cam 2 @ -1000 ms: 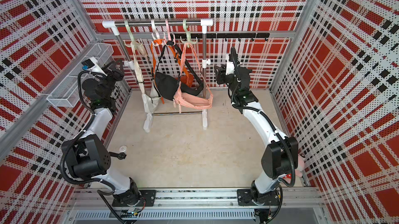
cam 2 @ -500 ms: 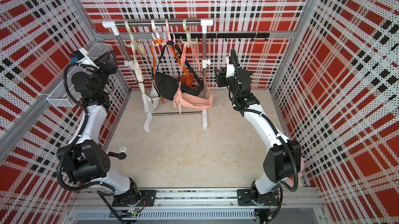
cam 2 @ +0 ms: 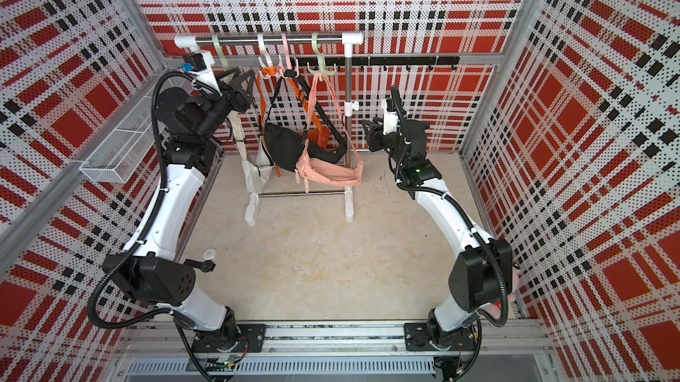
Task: Take the bag off the hook
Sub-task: Pick up the bag from the hook.
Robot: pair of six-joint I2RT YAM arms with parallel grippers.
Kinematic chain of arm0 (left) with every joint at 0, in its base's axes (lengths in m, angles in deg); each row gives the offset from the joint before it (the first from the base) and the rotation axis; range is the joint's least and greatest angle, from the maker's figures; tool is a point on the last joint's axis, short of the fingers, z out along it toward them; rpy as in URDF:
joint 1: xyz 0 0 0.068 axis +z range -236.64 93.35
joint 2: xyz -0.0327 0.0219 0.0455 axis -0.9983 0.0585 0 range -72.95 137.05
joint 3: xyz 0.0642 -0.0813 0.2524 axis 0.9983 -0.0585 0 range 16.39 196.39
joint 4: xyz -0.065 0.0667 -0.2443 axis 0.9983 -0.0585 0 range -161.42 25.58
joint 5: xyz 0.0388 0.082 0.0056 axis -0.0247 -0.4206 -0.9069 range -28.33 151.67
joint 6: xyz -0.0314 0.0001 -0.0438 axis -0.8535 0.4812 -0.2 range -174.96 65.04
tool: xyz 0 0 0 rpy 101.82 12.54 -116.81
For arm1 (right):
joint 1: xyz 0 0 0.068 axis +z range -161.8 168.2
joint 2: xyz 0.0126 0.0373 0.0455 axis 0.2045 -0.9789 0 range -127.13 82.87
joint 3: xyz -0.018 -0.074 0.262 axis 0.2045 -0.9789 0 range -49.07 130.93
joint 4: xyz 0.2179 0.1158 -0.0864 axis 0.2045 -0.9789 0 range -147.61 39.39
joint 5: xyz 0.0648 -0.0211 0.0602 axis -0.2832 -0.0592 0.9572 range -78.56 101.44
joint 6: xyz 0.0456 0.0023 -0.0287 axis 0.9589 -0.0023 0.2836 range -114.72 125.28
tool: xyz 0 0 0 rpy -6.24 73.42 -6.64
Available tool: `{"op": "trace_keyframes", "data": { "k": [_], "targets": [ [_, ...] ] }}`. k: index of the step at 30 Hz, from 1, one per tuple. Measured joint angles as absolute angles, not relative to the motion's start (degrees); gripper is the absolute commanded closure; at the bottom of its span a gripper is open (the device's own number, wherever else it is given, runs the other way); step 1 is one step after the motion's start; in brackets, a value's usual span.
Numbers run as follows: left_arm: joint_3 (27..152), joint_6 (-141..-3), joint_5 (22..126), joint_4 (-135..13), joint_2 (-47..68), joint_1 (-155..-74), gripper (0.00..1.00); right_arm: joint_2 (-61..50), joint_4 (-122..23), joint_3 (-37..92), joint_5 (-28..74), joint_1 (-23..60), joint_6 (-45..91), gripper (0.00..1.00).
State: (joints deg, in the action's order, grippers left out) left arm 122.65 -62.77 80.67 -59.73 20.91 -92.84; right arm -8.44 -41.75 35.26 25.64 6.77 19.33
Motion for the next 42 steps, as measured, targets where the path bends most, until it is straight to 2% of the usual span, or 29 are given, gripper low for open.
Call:
{"op": "trace_keyframes", "data": {
  "k": [6, 10, 14, 17, 19, 25, 29, 32, 34, 36, 38, 42],
  "targets": [
    [122.4, -56.0, 79.1, -64.4, 25.0, -99.6, 0.37, -11.8, -37.2, 34.2, 28.2, 8.2, 16.6, 0.56],
    [121.3, -52.2, 79.6, -66.7, 27.6, -103.3, 0.36, -15.7, -35.6, 34.3, 28.6, 8.6, 14.9, 0.5],
    [120.8, -49.9, 79.7, -67.7, 29.7, -105.0, 0.37, -18.9, -33.6, 34.2, 28.3, 8.8, 13.1, 0.49],
    [120.8, -49.0, 79.6, -67.7, 30.8, -105.1, 0.38, -20.2, -32.0, 34.0, 27.7, 9.0, 11.6, 0.49],
    [120.8, -48.6, 79.6, -67.7, 31.5, -105.1, 0.4, -20.8, -30.8, 34.0, 27.2, 9.1, 11.0, 0.53],
    [120.8, -48.1, 79.2, -67.7, 33.1, -105.0, 0.46, -23.6, -27.9, 34.7, 27.5, 9.4, 10.1, 0.53],
    [120.8, -48.0, 79.2, -67.5, 33.2, -104.9, 0.52, -25.2, -26.9, 35.0, 28.0, 9.8, 10.0, 0.67],
    [120.8, -48.1, 79.4, -67.5, 33.2, -104.7, 0.62, -26.4, -26.4, 35.8, 28.1, 10.0, 10.1, 0.79],
    [120.8, -48.2, 79.6, -67.4, 33.2, -104.6, 0.7, -26.7, -26.2, 35.9, 28.2, 10.0, 10.1, 0.82],
    [120.8, -48.5, 80.0, -67.4, 33.2, -104.4, 0.79, -26.7, -25.8, 35.9, 28.1, 10.1, 10.1, 0.9],
    [120.8, -49.0, 80.6, -67.2, 33.2, -104.1, 0.82, -26.7, -25.3, 35.9, 27.8, 10.1, 10.2, 0.99],
    [120.8, -50.1, 81.7, -66.4, 33.2, -103.4, 0.85, -26.5, -24.3, 35.5, 26.9, 10.1, 10.2, 1.0]
  ]
}}
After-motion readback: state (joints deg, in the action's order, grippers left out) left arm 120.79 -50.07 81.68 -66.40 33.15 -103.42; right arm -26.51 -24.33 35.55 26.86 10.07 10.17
